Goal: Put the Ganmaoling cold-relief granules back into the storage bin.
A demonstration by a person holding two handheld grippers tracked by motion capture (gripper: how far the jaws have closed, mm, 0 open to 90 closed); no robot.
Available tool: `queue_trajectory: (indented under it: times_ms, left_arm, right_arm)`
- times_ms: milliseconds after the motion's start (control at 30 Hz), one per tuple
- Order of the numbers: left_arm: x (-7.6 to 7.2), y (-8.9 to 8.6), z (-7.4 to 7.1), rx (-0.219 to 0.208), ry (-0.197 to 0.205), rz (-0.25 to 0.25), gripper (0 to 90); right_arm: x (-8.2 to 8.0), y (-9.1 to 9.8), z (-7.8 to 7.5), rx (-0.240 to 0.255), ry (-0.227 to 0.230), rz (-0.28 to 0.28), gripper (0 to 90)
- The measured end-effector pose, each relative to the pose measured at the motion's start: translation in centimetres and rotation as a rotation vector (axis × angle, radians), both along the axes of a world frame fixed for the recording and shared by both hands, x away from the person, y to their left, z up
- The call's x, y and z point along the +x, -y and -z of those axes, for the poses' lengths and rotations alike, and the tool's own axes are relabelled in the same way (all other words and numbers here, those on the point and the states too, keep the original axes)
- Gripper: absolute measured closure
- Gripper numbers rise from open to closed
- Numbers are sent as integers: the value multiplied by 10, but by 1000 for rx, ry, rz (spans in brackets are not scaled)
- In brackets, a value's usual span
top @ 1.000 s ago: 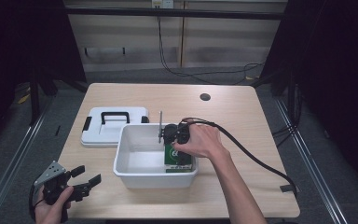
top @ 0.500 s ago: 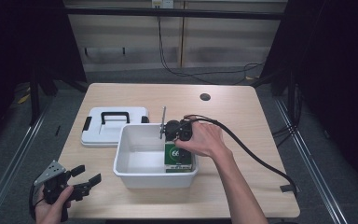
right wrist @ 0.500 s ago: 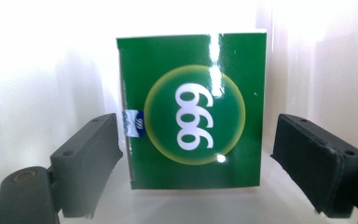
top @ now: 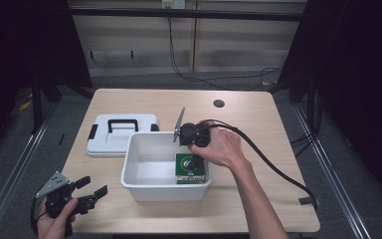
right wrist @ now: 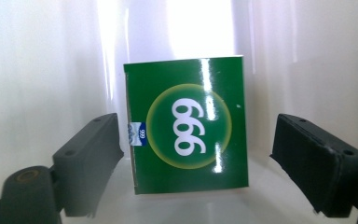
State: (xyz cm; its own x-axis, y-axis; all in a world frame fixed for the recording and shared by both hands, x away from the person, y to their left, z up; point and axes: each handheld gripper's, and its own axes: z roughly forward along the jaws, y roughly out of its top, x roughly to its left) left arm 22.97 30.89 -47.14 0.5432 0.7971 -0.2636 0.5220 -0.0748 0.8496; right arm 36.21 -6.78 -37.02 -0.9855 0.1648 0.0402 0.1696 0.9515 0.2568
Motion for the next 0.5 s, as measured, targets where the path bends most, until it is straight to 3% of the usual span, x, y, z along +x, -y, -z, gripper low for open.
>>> queue_trajectory:
  times_ms: [100,233,400,500]
  left_arm:
    - [0,1,0,-1,-4,0,172]
    - [0,2,0,-4,-5,-6,172]
    - [0,1,1,5,-8,-3,172]
    - [0,1,1,5,-9,-4,172]
  right_arm:
    - [-2,8,-3,22,30,40,154]
    - [-6,23,-7,92,25,59,160]
    - [-11,32,-9,142,17,103,162]
    - [-14,39,-13,203,28,104,162]
